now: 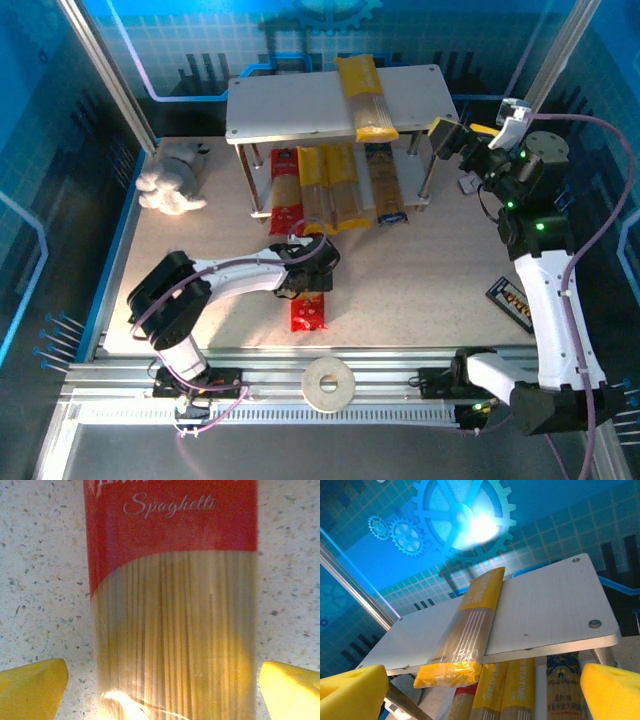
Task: Place and organize the pasta boxes and bags onto the shelf
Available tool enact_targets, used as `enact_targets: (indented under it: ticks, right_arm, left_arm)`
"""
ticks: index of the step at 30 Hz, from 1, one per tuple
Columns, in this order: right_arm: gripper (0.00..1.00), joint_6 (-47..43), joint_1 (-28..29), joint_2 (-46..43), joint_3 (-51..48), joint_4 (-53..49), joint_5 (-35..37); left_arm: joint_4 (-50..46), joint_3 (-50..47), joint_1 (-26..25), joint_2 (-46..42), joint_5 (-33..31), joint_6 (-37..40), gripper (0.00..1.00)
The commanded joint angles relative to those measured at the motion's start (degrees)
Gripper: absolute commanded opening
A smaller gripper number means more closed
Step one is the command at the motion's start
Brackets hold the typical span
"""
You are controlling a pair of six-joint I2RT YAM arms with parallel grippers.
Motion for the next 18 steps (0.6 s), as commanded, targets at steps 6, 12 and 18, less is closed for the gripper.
enact_targets:
  ticks: [6,12,18]
  right_arm:
    - [1.00,1.6,-1.7,-1.5,-1.4,3.8,-1.9]
    - [1.00,2.0,-1.7,-1.4,-1.8,4.1,-1.8]
    - [1.00,2.3,-1.7,-1.3,-2.3,4.7,-1.9]
  left_arm:
    - [2.9,-0.7,2.1,4.1,4.6,-1.3,0.99]
    - [4.8,-0.1,2.5,6.2,8.4,0.6,0.88]
    - [4.9,-0.6,2.7,6.1,11.3,2.9,0.60]
